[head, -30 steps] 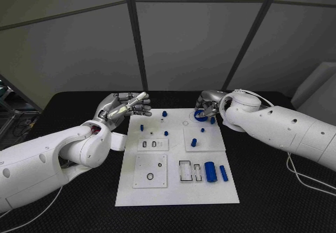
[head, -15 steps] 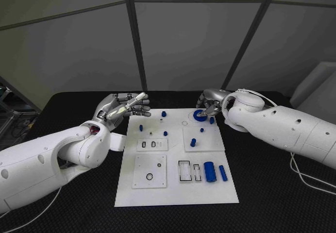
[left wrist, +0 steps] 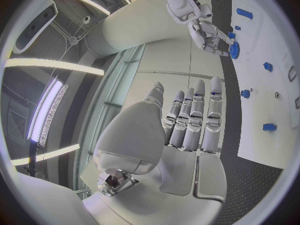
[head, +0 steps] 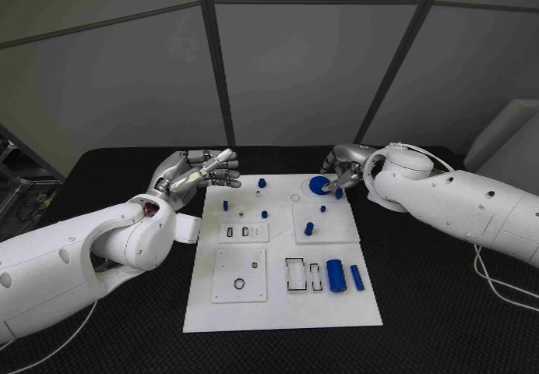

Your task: Assemble the parts on the task board

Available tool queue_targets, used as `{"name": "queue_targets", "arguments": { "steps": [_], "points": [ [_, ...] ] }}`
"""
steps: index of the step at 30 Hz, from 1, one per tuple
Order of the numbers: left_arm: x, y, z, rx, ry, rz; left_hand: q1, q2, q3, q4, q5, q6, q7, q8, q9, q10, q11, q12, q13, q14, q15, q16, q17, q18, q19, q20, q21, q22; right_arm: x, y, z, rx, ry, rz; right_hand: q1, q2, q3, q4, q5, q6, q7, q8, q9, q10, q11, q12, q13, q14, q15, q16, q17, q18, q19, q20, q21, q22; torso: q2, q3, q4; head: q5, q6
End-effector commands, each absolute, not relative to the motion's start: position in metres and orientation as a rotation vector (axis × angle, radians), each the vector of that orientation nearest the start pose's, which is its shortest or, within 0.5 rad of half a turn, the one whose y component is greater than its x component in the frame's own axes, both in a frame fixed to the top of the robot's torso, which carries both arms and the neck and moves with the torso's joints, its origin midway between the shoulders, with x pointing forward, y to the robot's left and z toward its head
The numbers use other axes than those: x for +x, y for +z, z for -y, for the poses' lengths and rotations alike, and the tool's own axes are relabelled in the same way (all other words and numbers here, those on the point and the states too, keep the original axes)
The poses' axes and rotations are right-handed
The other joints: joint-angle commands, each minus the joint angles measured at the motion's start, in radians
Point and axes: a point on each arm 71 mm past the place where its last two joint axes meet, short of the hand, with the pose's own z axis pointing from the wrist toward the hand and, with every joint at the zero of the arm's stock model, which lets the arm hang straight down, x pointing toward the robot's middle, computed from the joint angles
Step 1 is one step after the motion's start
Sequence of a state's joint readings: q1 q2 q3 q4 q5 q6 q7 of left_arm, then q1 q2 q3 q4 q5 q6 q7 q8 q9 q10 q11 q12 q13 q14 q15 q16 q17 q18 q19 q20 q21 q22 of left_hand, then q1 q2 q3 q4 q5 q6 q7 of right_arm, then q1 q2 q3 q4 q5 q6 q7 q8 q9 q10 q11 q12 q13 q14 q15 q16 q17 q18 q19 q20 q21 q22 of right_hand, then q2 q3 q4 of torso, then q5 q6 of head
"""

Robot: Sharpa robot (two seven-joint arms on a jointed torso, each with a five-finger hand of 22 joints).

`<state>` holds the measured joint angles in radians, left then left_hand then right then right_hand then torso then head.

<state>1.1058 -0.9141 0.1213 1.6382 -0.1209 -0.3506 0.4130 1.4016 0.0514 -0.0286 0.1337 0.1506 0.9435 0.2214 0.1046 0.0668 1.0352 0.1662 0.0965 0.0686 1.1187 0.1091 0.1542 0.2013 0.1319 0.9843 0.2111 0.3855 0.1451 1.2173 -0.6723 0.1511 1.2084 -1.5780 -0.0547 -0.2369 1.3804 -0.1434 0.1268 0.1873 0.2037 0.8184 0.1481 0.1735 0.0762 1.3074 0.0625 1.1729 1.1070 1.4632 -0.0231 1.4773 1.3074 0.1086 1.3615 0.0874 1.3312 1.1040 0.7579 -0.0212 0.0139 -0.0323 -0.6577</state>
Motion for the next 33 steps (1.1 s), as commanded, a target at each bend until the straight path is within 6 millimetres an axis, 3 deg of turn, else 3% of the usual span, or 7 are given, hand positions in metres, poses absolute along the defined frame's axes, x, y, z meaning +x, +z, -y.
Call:
{"name": "queue_targets", "arguments": {
  "steps": [1, 10, 24, 33],
  "points": [
    [0.4729, -0.1483, -0.2143, -1.01, -1.604, -1.314, -0.001, 0.008, 0.006, -0.002, -0.002, -0.002, 0.005, -0.004, -0.001, -0.001, 0.004, -0.006, -0.001, -0.006, 0.005, -0.004, 0.001, 0.05, 0.0, 0.003, -0.005, -0.001, 0.5638, -0.1478, 0.2189, -0.075, 0.365, -1.785, -0.001, -0.013, -0.019, 0.018, 0.016, -0.02, 0.001, -0.006, -0.004, -0.009, -0.002, -0.005, -0.002, 0.074, 0.008, 0.009, 0.096, -0.019, -0.003, 0.004, 0.004, -0.001, 0.001, -0.0005, 0.0014, -0.002, -0.001],
    [0.473, -0.1483, -0.2144, -1.011, -1.602, -1.314, -0.001, 0.008, 0.006, -0.002, -0.002, -0.002, 0.005, -0.004, -0.001, -0.001, 0.004, -0.006, -0.001, -0.006, 0.005, -0.004, 0.001, 0.05, 0.0, 0.003, -0.005, -0.001, 0.5646, -0.1499, 0.2199, -0.069, 0.37, -1.808, 0.011, -0.012, -0.046, 0.044, 0.02, -0.035, 0.002, -0.005, -0.006, -0.01, 0.0, -0.004, 0.001, 0.075, 0.009, 0.013, 0.103, -0.019, -0.005, 0.005, 0.004, -0.002, 0.001, -0.0004, 0.0008, -0.002, -0.002],
    [0.4733, -0.1486, -0.2142, -1.012, -1.602, -1.316, -0.001, 0.008, 0.008, -0.003, -0.002, -0.003, 0.006, -0.006, -0.001, -0.002, 0.005, -0.008, -0.001, -0.006, 0.006, -0.006, 0.002, 0.05, 0.0, 0.004, -0.006, -0.002, 0.5667, -0.1506, 0.2186, -0.056, 0.378, -1.803, 0.031, 0.042, -0.044, 0.055, 0.02, 0.035, -0.003, 0.041, 0.005, 0.009, -0.006, 0.026, 0.036, 0.073, 0.005, 0.01, 0.1, -0.021, 0.0, 0.003, 0.011, 0.011, 0.001, 0.0001, 0.0008, -0.003, -0.006],
    [0.4737, -0.149, -0.2141, -1.014, -1.602, -1.319, -0.001, 0.008, 0.008, -0.003, -0.002, -0.003, 0.006, -0.006, -0.001, -0.002, 0.005, -0.008, -0.001, -0.006, 0.006, -0.006, 0.002, 0.05, 0.0, 0.004, -0.006, -0.002, 0.5672, -0.1494, 0.2188, -0.045, 0.378, -1.785, 0.031, 0.05, -0.043, 0.055, 0.023, 0.042, -0.004, 0.044, 0.005, 0.013, -0.006, 0.032, 0.043, 0.074, 0.005, 0.011, 0.102, -0.021, 0.002, 0.003, 0.013, 0.015, 0.001, 0.0, 0.001, -0.003, -0.008]
  ]
}}
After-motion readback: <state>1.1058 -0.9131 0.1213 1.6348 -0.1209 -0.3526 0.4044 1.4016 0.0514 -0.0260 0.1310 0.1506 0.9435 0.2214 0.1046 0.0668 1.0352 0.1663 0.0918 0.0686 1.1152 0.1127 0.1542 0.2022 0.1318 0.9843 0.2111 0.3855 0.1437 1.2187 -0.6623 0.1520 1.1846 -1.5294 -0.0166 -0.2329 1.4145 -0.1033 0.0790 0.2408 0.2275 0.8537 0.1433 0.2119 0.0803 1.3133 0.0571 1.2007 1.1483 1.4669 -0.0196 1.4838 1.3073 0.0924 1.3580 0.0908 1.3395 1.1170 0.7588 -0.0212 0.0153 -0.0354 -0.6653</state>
